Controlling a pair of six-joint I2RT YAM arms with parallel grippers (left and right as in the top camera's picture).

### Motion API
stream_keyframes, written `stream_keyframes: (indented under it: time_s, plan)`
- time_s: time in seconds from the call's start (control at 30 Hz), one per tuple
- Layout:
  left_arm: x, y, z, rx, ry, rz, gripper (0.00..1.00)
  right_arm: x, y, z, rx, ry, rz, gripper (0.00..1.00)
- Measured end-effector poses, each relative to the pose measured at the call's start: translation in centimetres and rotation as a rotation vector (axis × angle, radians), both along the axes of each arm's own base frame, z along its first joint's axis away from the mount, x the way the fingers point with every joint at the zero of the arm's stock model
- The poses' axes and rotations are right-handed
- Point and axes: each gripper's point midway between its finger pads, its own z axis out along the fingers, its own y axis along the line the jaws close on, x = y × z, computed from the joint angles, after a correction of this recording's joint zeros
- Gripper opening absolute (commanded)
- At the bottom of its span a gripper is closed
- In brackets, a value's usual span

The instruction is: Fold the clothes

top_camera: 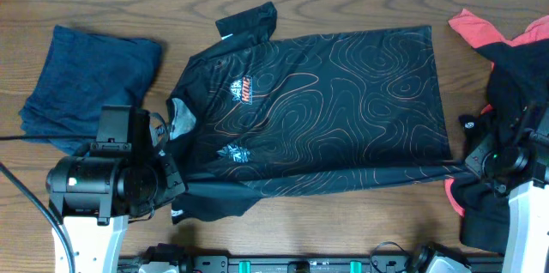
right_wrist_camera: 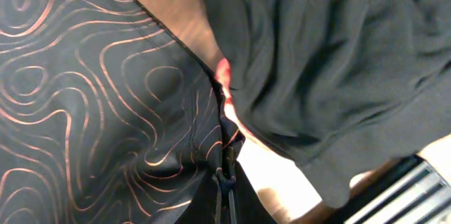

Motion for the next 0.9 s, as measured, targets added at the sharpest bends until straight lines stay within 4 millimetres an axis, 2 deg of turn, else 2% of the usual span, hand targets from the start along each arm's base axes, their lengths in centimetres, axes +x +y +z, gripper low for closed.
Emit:
stream_keyframes:
  time_s: [0.17, 0.37, 0.53, 0.7, 0.9]
  plan:
    - [-0.3, 0.0, 0.0, 0.001, 0.012, 0.0, 0.06, -0.3, -0.4, -0.1, -0.02, 0.022, -0.009, 0.01]
    - [0.9, -0.1, 0.1, -0.002, -0.034, 0.0, 0.06, -0.4, -0.6, -0.1, -0.033, 0.026, -0.013, 0.01]
    - [1.8, -0.1, -0.3, -0.001, -0.023, 0.0, 0.06, 0.3, -0.8, -0.5, -0.027, 0.028, -0.003, 0.01]
    - [3.4, -0.2, -1.4, 0.0, 0.004, 0.0, 0.06, 1.9, -0.9, -2.0, 0.011, 0.041, 0.019, 0.01]
    - [6.3, -0.2, -2.7, 0.009, 0.004, 0.001, 0.06, 5.2, -1.4, -3.4, 0.039, -0.014, 0.04, 0.01]
